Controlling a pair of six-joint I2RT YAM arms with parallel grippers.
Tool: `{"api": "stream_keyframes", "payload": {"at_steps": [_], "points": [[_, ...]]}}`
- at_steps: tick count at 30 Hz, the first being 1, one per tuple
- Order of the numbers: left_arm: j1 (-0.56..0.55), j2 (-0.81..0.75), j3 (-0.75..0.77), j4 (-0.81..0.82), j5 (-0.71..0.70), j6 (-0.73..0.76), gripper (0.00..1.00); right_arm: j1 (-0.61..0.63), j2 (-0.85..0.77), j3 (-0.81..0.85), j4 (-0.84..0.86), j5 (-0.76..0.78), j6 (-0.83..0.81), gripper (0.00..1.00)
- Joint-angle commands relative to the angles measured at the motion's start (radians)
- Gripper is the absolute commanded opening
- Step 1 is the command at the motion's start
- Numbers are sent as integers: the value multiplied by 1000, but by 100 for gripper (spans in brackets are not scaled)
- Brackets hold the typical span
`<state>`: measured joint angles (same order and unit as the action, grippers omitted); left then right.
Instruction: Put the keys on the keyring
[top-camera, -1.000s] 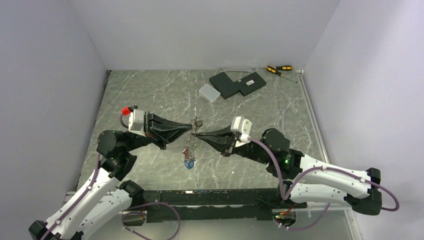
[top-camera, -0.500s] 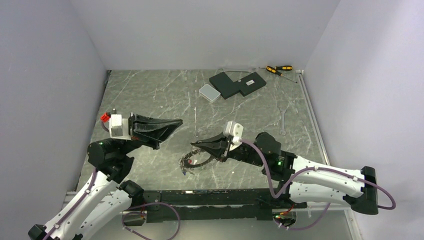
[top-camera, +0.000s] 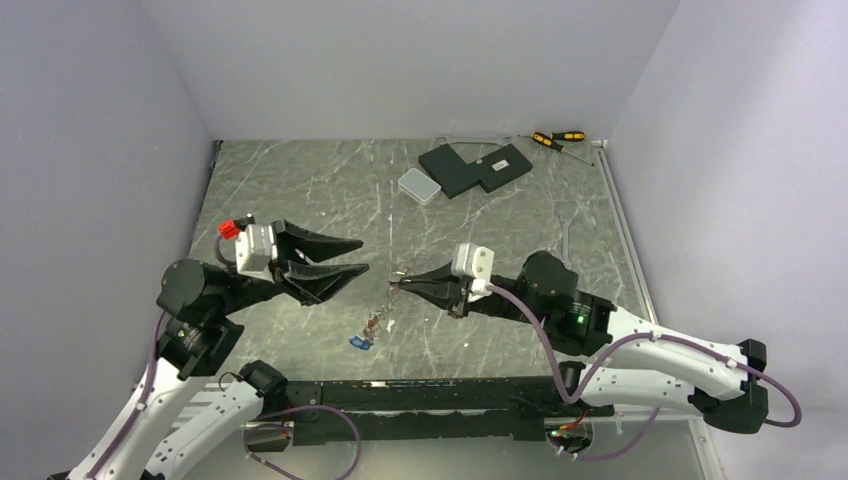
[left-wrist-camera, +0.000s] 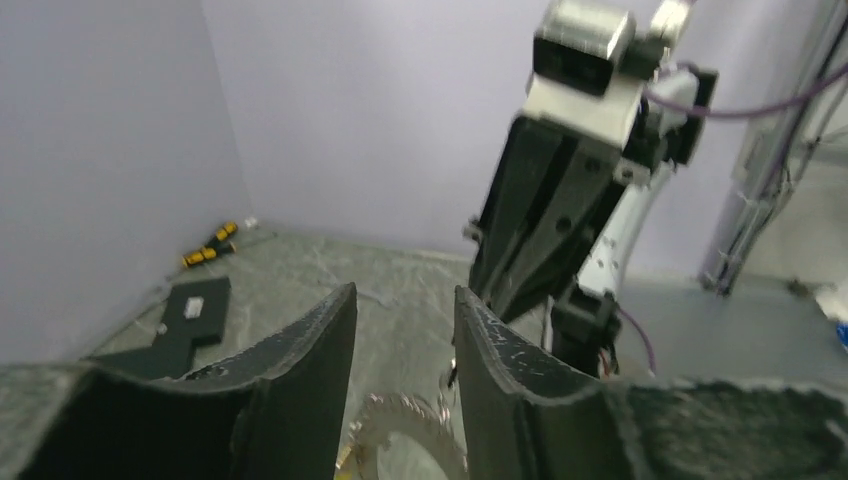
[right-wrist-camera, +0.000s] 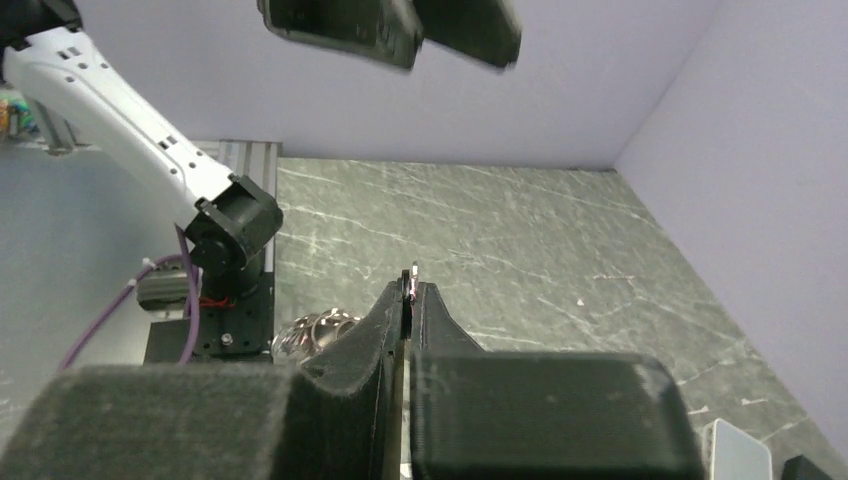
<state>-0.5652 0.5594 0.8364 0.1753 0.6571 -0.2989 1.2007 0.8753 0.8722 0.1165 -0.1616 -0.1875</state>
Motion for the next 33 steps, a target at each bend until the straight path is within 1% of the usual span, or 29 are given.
{"api": "stream_keyframes", "payload": {"at_steps": [1,4,6,9,13,18,23,26,30,33], "points": [[2,55,109,-340,157,161,48,-9,-28,112,-74,-83,-89,0],[3,116,163,-446,261,211,49,-9,-28,141,-109,-98,-98,0],[2,138,172,-465,312,223,50,-9,-30,151,-112,-98,-97,0],[2,162,151,-416,360,188,49,-9,-32,165,-112,-86,-90,0],[2,189,126,-353,388,157,45,-9,-32,177,-136,-54,-84,0],[2,211,119,-343,384,160,50,-9,-28,189,-133,9,-77,0],[2,214,94,-339,347,160,53,-9,-11,202,-121,64,-74,0],[2,218,69,-312,314,154,52,-9,4,215,-121,78,-76,0],[3,235,32,-210,301,105,52,-9,16,223,-121,76,-78,0],[2,257,26,-155,294,94,50,-9,17,225,-121,70,-77,0]]}}
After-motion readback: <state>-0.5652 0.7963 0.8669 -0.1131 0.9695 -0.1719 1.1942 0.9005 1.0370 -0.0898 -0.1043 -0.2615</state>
